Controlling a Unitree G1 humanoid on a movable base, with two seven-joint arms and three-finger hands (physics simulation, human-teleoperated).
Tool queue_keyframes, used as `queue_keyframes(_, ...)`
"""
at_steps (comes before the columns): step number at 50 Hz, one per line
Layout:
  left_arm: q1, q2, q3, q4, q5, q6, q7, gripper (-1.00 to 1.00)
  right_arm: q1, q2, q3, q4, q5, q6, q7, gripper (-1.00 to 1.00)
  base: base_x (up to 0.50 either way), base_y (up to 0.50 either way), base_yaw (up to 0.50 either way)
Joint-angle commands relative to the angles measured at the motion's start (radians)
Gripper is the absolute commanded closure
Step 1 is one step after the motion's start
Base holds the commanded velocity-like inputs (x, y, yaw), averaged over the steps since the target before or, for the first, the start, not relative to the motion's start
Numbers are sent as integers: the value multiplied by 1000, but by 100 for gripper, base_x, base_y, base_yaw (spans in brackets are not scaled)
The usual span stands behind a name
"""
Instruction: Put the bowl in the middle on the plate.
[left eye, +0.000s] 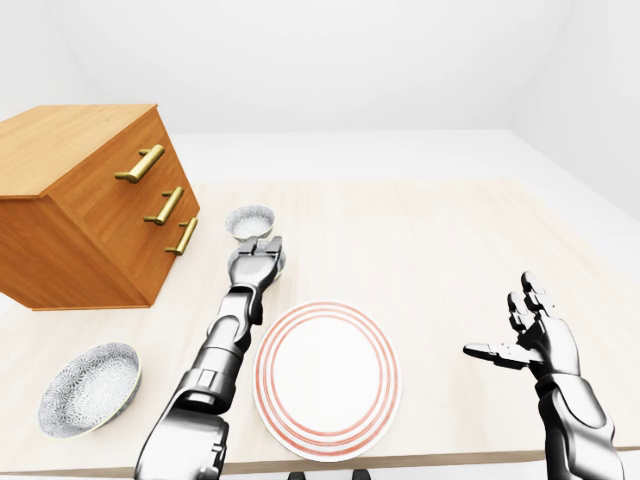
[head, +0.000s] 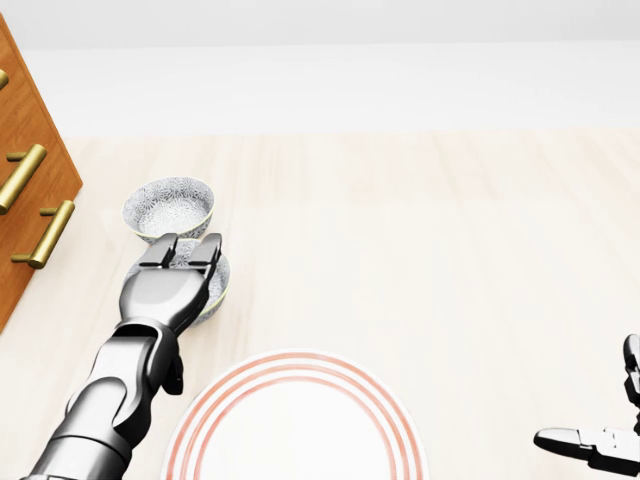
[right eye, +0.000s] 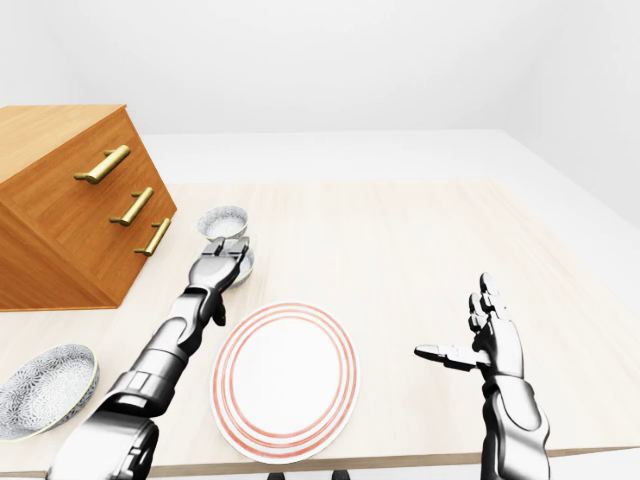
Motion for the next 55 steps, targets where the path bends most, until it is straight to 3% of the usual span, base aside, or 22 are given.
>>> queue_keyframes(1,6,3,2,-14,3,3,-10,-100,-8,-4,2,17,-2,-7,-2,-100,0,0,0)
queue_keyframes(19,11,2,1,-5,2,8,-14,-100,4,2,-1,5,-2,-8,3,-100,0,0,0)
queue_keyframes(27,-12,7,0,46,2,8,-2,-100,8,6,-4,-26,-3,17,3,-100,0,0,0)
queue_keyframes(35,-14,6,-3,57,-1,9,-1,-100,1,2,-2,6,-4,-7,3,-100,0,0,0)
queue_keyframes(55,-18,2,-8,77,-2,7,4,-100,5,1,-1,-4,-1,0,2,-100,0,0,0)
